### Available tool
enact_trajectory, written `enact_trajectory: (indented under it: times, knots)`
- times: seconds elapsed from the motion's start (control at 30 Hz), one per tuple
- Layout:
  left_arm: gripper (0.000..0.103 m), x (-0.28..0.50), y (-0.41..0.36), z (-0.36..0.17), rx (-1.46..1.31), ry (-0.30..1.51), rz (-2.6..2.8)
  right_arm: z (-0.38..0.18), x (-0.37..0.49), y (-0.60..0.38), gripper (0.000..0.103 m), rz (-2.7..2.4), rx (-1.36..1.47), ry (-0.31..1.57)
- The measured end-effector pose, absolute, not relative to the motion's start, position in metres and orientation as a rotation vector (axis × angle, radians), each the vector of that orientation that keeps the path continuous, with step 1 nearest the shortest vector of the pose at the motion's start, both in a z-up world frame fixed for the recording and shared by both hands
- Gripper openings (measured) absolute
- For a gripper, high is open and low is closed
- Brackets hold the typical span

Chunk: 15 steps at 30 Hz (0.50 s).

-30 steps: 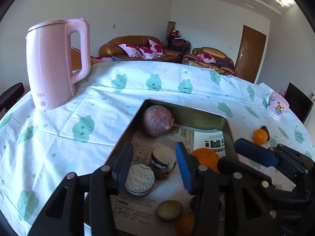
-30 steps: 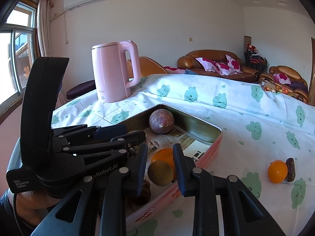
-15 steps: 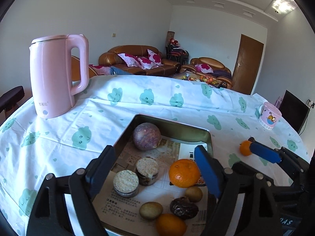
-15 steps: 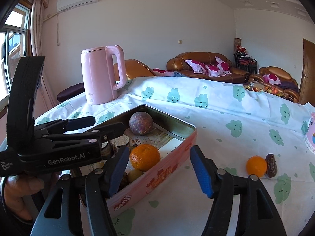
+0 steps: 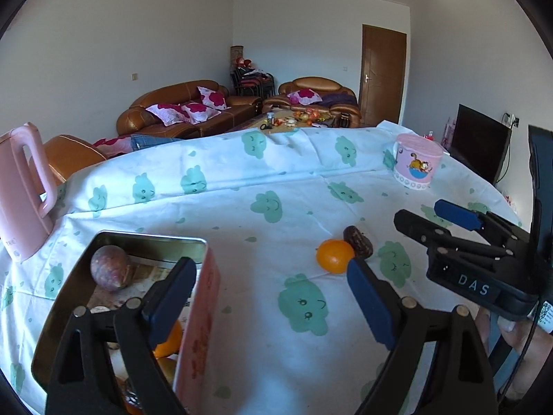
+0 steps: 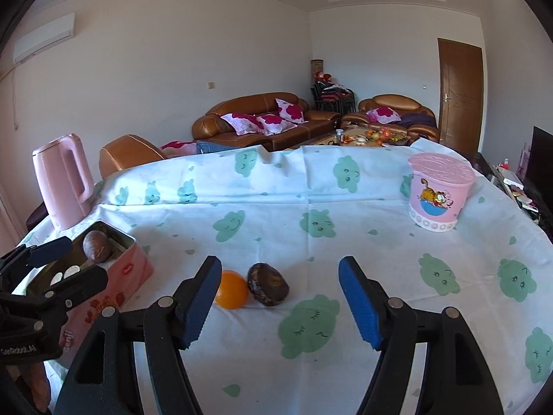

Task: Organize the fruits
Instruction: 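Open both grippers and move them back to the orange and brown cake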

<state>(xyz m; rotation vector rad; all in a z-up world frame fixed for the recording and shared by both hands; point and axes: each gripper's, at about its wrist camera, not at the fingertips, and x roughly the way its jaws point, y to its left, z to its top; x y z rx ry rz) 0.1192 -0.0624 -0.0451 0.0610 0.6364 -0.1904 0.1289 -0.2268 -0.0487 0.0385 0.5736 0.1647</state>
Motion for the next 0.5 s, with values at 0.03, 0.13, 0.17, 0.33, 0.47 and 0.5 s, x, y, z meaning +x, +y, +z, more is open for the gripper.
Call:
enact_trajectory:
  times: [0.03, 0.13, 0.17, 0.33, 0.47, 0.5]
  knots:
    - [0.091, 0.124, -0.069, -0.048, 0.066, 0.651, -0.200, -0.050, 0.130, -0.231, 0.072, 0.151, 0.042, 0.575]
    - [0.090, 0.137, -0.085, -0.056, 0.069, 0.694, -0.228, -0.053, 0.133, -0.243, 0.072, 0.119, 0.057, 0.579]
    - [0.089, 0.141, -0.089, -0.059, 0.068, 0.706, -0.235, -0.054, 0.134, -0.246, 0.072, 0.110, 0.059, 0.579]
    - [0.078, 0.159, -0.112, -0.072, 0.084, 0.769, -0.273, -0.057, 0.136, -0.258, 0.072, 0.107, 0.097, 0.582]
    - [0.065, 0.169, -0.121, -0.082, 0.102, 0.806, -0.291, -0.058, 0.137, -0.263, 0.075, 0.110, 0.123, 0.580]
    - [0.056, 0.171, -0.121, -0.086, 0.101, 0.819, -0.298, -0.058, 0.137, -0.264, 0.076, 0.110, 0.127, 0.579]
